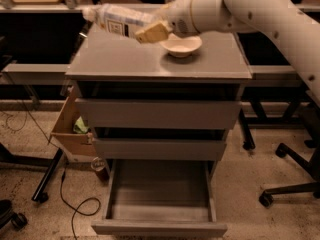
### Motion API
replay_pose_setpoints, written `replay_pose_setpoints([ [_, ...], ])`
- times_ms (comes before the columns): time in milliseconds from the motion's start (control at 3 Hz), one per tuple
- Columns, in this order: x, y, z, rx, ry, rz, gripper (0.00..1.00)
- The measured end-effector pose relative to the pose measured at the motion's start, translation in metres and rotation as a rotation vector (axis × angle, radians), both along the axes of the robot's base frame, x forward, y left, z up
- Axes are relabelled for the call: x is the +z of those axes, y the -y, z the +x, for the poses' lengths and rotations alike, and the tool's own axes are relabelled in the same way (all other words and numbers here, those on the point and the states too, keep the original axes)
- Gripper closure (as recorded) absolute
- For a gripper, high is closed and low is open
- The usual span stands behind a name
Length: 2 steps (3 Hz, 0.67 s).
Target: Place blue plastic bottle into bottom drawer
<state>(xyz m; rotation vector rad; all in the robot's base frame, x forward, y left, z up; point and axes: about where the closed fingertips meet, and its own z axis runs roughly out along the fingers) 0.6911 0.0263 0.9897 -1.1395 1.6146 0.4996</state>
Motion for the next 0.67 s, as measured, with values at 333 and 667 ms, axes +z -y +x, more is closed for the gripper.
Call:
replay_pose_setpoints([
  [333, -0.080, 0.011, -0.060, -0.011, -0.170, -0.084, 1.00],
  [667, -0.145, 0.012, -0.092, 0.000, -0.309, -0.132, 1.00],
])
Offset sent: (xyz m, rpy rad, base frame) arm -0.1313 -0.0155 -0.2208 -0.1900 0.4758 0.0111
